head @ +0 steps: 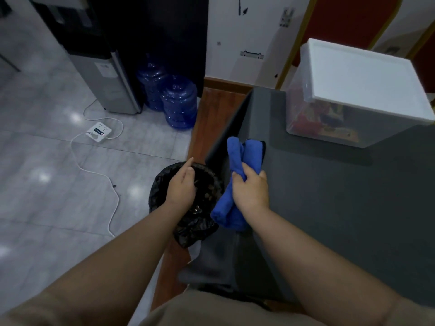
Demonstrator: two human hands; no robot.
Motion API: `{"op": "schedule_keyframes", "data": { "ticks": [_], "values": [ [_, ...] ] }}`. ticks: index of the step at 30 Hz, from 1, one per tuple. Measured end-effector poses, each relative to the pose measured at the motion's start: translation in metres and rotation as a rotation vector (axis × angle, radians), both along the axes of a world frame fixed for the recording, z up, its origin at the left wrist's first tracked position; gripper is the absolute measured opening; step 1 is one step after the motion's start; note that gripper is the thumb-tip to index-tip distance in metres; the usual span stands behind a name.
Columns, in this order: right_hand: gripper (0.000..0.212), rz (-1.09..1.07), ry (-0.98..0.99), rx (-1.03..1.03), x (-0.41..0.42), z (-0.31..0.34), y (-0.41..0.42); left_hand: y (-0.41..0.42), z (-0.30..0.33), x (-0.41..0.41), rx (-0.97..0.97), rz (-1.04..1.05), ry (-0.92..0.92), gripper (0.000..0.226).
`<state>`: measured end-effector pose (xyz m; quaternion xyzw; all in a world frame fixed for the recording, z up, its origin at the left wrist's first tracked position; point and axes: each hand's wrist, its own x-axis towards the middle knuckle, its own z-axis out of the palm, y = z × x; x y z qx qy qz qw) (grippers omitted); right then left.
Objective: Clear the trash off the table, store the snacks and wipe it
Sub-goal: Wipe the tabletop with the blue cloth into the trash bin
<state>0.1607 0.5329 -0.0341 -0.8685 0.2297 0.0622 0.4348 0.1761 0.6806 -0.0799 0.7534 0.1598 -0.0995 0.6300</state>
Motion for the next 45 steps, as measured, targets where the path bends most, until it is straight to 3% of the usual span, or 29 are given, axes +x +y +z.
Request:
{"op": "schedule_keyframes", "data": {
  "ticks": [6, 15, 19, 24, 30, 38, 40, 45],
  "values": [
    [0.022, 0.047, -0.026, 0.001, 0.011, 0.008, -0.006, 0.003, 0.005, 0.001, 0.031, -0.033, -0.008, 0.041],
    [0.017, -0.153, 0.074, 0.116, -0.019, 0.025, -0.092, -0.033, 0.011, 0.0, -0.022, -0.181, 0.006, 0.04],
    [0.019, -0.251, 0.045, 0.031, -0.036, 0.029, -0.121, -0.057, 0.015, -0.001, -0.016, -0.278, 0.009, 0.041],
    [0.018, -0.226, 0.122, -0.239, -0.054, 0.022, -0.145, -0.069, 0.017, -0.005, -0.005, -0.326, 0.026, 0.042],
    [0.031, -0.126, 0.155, -0.356, -0.053, 0.015, -0.107, -0.051, 0.009, -0.012, 0.051, -0.271, 0.04, 0.042],
    [0.031, 0.099, 0.06, -0.281, -0.025, 0.008, -0.025, -0.013, 0.002, -0.024, 0.074, -0.161, 0.072, 0.043],
    [0.03, 0.126, 0.047, -0.161, -0.016, 0.005, -0.013, -0.005, -0.003, -0.028, 0.092, -0.144, 0.069, 0.043],
    [0.02, -0.086, 0.081, 0.578, -0.012, 0.006, -0.01, 0.002, -0.002, -0.028, 0.138, -0.135, 0.053, 0.041]
  ]
}}
